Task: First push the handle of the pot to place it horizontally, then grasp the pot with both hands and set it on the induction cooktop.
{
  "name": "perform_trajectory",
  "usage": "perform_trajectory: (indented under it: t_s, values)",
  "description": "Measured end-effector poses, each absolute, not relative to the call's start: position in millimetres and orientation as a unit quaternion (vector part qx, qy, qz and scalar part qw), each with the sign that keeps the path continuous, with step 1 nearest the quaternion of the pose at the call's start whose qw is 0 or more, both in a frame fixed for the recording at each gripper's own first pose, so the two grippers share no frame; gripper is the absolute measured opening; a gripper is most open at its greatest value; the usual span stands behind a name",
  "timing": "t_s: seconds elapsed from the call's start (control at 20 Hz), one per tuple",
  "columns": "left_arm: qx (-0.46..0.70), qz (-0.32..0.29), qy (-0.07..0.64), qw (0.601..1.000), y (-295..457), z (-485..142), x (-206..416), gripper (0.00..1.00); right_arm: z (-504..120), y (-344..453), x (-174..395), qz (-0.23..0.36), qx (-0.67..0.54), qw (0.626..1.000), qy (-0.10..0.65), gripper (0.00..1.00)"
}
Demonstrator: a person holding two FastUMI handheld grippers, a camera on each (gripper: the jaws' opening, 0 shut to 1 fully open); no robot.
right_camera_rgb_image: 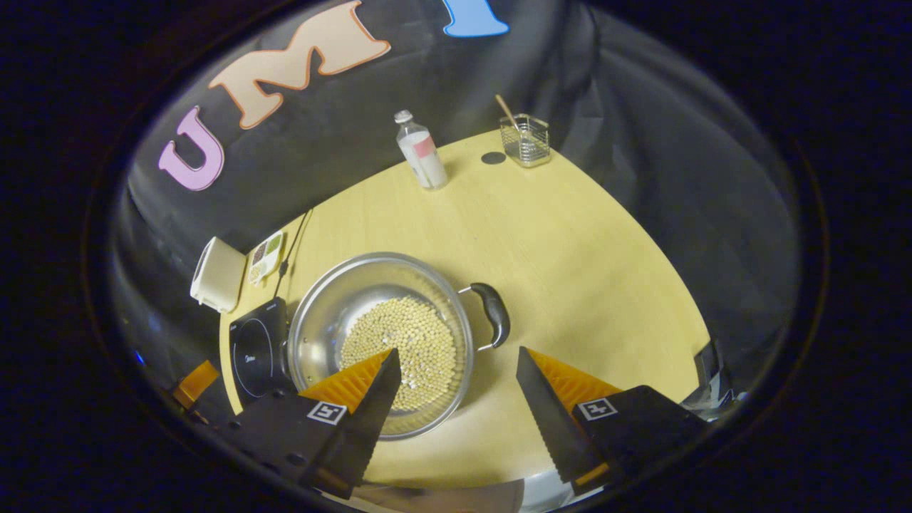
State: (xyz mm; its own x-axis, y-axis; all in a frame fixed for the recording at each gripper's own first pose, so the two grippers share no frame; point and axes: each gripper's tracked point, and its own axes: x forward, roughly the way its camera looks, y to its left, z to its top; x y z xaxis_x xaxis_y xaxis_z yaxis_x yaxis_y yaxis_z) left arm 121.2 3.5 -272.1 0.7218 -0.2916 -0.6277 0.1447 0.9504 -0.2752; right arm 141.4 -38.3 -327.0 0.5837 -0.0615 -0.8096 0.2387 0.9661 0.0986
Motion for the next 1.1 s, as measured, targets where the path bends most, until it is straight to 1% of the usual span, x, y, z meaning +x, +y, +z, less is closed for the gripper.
perform_trajectory:
  t_s: [0.25,0.35,0.4,0.65,0.75,0.8,0.85,0.9,1.0,1.05,1.1]
  values:
    - [-0.144,-0.142,0.415,0.887,-40.3,-310.6,137.5,0.96,-357.0,-53.5,172.8,-0.048,0.095,0.860,0.500,1.00]
    - [-0.144,-0.140,0.440,0.875,-50.0,-327.0,145.0,0.96,-367.2,-54.9,180.6,-0.033,0.093,0.852,0.515,1.00]
    - [-0.143,-0.140,0.449,0.871,-54.6,-332.9,148.6,0.96,-371.6,-54.5,182.5,-0.026,0.093,0.847,0.522,0.94]
    - [-0.127,-0.147,0.481,0.855,-71.7,-355.6,159.8,0.96,-389.7,-50.3,188.3,0.010,0.092,0.830,0.550,0.95]
    - [-0.120,-0.144,0.493,0.850,-74.6,-362.8,161.9,0.96,-395.3,-45.7,189.6,0.023,0.096,0.824,0.557,0.94]
    - [-0.116,-0.142,0.499,0.847,-75.0,-366.2,162.6,1.00,-397.9,-44.0,191.5,0.027,0.100,0.822,0.560,0.92]
    - [-0.110,-0.140,0.507,0.844,-74.8,-371.2,162.8,0.96,-401.3,-41.3,193.3,0.033,0.102,0.819,0.563,0.99]
    - [-0.104,-0.135,0.515,0.840,-74.8,-375.7,163.7,0.95,-404.4,-38.5,194.2,0.038,0.104,0.816,0.568,0.91]
    - [-0.093,-0.127,0.530,0.833,-75.5,-384.6,165.4,0.93,-410.0,-35.5,194.2,0.047,0.104,0.809,0.577,0.83]
    - [-0.088,-0.124,0.536,0.831,-75.9,-388.2,165.7,0.91,-413.2,-35.2,194.1,0.052,0.101,0.805,0.582,0.75]
    - [-0.084,-0.121,0.541,0.828,-75.3,-391.9,166.4,0.90,-416.0,-34.4,191.4,0.057,0.098,0.801,0.588,0.74]
